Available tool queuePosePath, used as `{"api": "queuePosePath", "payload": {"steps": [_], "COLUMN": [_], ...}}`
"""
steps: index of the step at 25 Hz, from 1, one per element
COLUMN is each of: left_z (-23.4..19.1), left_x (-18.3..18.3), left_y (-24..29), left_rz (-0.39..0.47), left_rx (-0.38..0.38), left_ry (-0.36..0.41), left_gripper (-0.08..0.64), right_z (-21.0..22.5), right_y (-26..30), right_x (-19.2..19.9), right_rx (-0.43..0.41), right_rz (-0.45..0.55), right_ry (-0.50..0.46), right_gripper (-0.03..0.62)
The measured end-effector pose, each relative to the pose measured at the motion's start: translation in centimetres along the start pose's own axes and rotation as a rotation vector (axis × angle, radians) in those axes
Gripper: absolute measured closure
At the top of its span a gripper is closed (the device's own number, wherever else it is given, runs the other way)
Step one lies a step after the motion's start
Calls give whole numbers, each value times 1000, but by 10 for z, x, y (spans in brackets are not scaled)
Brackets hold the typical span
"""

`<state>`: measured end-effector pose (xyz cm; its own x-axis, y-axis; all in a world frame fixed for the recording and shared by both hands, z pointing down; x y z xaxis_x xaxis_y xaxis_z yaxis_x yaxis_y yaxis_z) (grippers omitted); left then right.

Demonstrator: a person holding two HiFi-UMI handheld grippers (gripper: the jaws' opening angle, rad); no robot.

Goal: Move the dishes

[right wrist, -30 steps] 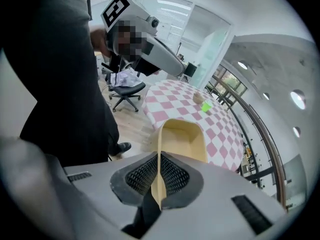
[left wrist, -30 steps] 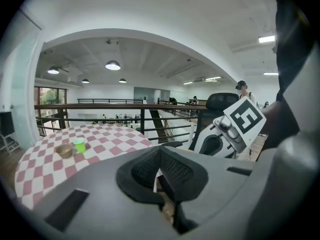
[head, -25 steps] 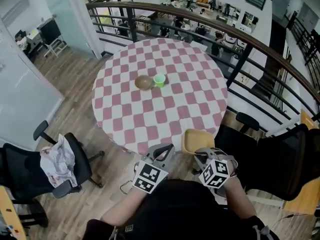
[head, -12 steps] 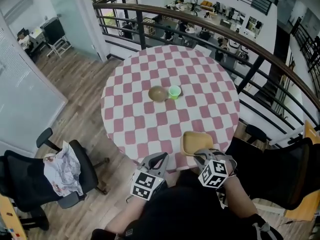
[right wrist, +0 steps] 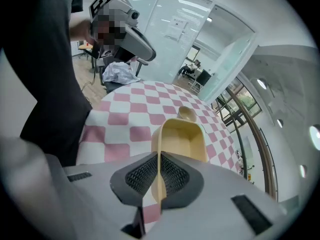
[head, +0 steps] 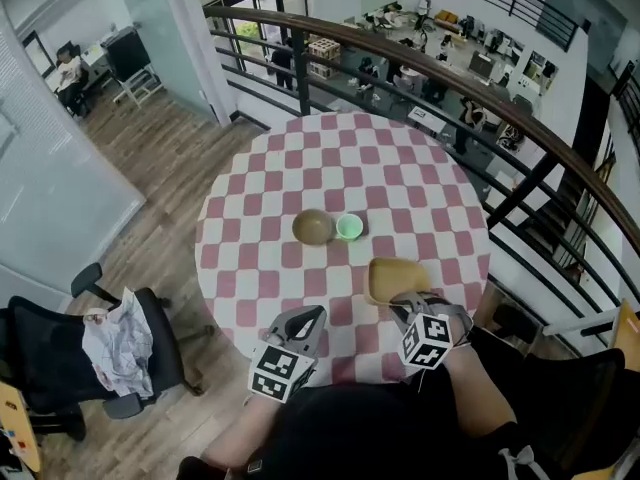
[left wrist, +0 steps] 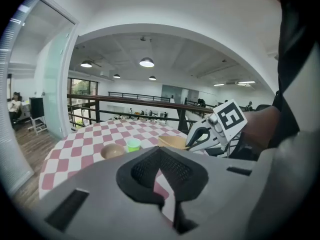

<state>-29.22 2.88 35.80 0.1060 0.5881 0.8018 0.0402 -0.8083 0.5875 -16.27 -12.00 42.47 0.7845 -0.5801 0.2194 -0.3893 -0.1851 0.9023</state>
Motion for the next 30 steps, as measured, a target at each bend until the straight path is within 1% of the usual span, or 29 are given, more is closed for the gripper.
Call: {"api": "queuePosePath", "payload": {"steps": [3, 5, 7, 10, 13, 16, 20, 23, 28, 30], "left_z": [-4, -3, -3, -6, -16, -27, -33, -35, -39, -41], "left_x": [-10, -12, -10, -7, -13, -22, -24, -24, -16, -13], "left_y": [25, 41, 56, 75, 91, 106, 122, 125, 124, 121], "left_rz": [-5, -14, -40, -86, -96, -84, -90, -95, -109, -111], "left_rx": [-22, -3, 35, 79, 92, 88, 100, 105, 103, 102], "left_ry": [-46, -70, -68, -38, -15, -18, -16, -15, -31, -37], "left_gripper": [555, 555, 555, 555, 556, 556, 555, 556, 555, 555], "right_z": [35, 56, 74, 92, 104, 117, 126, 130, 131, 131], "right_y": [20, 39, 58, 81, 100, 121, 139, 145, 159, 163], "right_x": [20, 31, 38, 42, 41, 38, 36, 36, 40, 41], "right_rx": [1, 4, 13, 24, 18, 10, 2, -4, 4, -9], "right_rz": [-16, -34, -45, -74, -94, -120, -140, -155, -200, -208], "right_ry": [-30, -35, -31, -50, -83, -120, -135, -145, -196, -176], "right_gripper": [563, 563, 563, 563, 563, 563, 563, 563, 563, 561]}}
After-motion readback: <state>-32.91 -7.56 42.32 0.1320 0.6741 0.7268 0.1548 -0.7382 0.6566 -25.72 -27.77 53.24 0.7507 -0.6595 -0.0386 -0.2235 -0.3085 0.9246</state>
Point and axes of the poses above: the fingertips, and each gripper's own axes: y forward along the fingers, z to its right, x out of its underside, the point moved 6 cm from there along -y, backward along the fingers, and after that the axes turned 11 degrees about -z, right-handed, at the moved point
